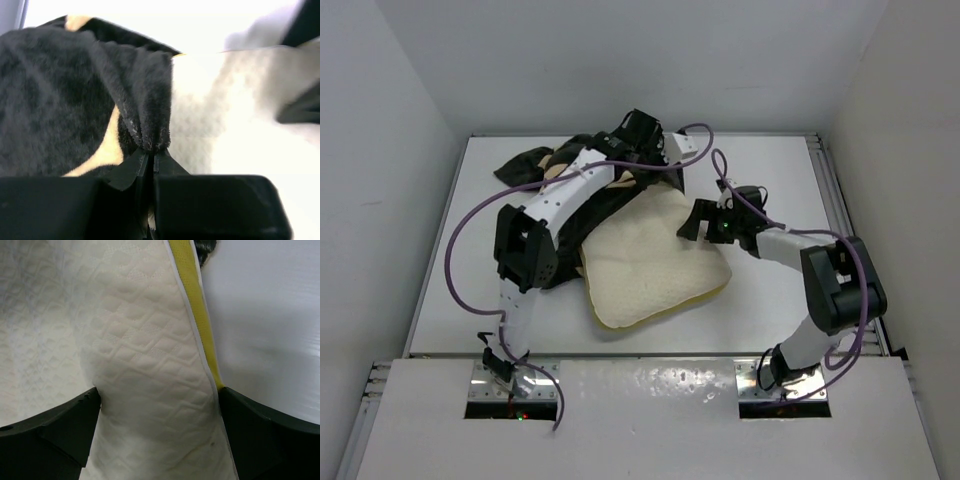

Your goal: Put the pillow into the pillowcase

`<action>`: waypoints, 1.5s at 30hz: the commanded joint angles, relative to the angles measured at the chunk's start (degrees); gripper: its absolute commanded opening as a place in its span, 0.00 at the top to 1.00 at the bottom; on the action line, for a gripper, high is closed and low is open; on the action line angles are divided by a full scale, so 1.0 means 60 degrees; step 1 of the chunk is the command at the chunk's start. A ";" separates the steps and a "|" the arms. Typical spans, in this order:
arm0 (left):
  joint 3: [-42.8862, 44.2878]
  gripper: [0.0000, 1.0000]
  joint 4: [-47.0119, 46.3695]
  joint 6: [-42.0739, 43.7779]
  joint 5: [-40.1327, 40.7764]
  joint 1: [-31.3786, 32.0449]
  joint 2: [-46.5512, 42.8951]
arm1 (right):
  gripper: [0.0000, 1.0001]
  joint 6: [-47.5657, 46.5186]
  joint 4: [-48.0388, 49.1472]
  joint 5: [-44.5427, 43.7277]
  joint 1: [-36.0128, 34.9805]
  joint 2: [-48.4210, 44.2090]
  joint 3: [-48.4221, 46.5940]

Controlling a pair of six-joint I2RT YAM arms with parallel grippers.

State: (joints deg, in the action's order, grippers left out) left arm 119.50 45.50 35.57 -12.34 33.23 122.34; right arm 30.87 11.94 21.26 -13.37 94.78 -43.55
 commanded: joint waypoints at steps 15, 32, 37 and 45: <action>0.0620 1.00 0.1178 -0.0420 -0.2206 0.0101 -0.1274 | 0.01 0.0960 0.3554 0.0776 -0.0993 -0.0813 0.2964; 0.0078 1.00 0.2831 0.1541 -0.5383 0.0467 -0.2753 | 1.00 0.1242 0.8058 -0.4197 -0.2709 -0.2789 0.0302; 0.0678 1.00 0.4442 0.2974 -0.6775 0.0584 -0.3017 | 1.00 0.1342 0.6757 -0.7680 -0.2636 -0.2146 -0.0328; 0.1426 1.00 0.5015 0.3169 -0.7377 0.1419 -0.3237 | 1.00 0.2280 0.4780 -0.9679 -0.2929 -0.1105 -0.2100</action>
State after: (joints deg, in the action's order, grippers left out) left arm 124.36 68.25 54.94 -40.38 35.97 108.09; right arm 41.74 36.62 -21.69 -31.83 87.33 -48.58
